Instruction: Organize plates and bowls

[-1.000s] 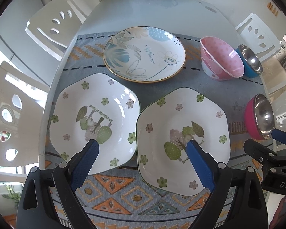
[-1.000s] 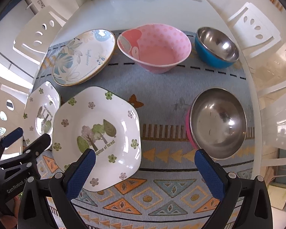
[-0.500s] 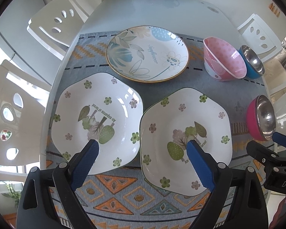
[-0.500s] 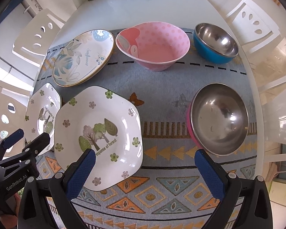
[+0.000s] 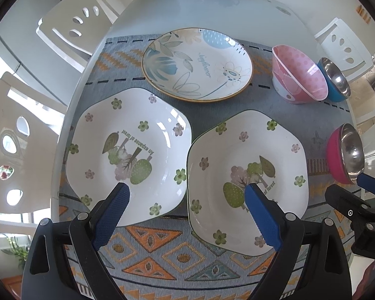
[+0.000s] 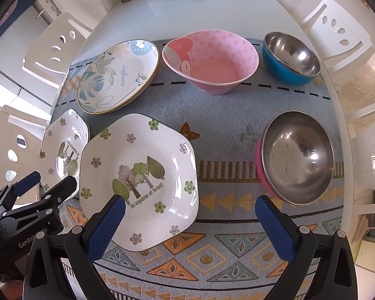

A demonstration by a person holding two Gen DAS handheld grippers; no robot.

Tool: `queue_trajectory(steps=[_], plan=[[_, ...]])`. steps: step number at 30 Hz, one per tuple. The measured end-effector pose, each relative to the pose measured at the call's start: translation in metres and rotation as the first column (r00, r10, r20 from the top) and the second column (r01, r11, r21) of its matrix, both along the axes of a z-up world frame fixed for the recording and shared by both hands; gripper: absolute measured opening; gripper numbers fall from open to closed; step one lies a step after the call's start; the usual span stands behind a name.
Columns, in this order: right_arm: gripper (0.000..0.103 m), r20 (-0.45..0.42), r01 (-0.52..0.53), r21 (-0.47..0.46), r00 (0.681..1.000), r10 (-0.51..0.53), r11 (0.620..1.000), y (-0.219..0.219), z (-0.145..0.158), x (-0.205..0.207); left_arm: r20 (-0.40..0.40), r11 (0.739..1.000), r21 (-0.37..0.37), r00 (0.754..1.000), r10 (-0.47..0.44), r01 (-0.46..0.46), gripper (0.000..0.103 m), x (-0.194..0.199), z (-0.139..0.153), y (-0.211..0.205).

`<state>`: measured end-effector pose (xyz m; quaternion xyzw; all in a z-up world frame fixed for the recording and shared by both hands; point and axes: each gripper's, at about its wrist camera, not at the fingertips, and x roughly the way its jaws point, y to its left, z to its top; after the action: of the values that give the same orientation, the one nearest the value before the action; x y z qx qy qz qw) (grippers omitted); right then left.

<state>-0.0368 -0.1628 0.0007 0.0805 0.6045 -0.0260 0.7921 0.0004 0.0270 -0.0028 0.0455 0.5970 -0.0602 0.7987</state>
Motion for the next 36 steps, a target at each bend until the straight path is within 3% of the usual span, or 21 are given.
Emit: queue_trajectory(steps=[12,15,36], plan=[[0.103,0.018,-0.015,-0.002,1.0,0.015,1.0,0.008,0.0,0.001,-0.01,1.0,-0.003,1.0,0.0,0.0,0.092,0.002,-0.005,0.001],[0.103,0.027,-0.009,-0.009,1.0,0.009,1.0,0.006,0.002,0.001,-0.015,1.0,0.002,1.0,0.0,0.0,0.086,0.003,-0.006,0.0],[0.103,0.022,-0.009,0.035,1.0,0.008,0.999,0.006,-0.001,0.003,-0.034,1.0,-0.014,0.999,0.005,-0.006,0.086,0.006,-0.013,0.004]])
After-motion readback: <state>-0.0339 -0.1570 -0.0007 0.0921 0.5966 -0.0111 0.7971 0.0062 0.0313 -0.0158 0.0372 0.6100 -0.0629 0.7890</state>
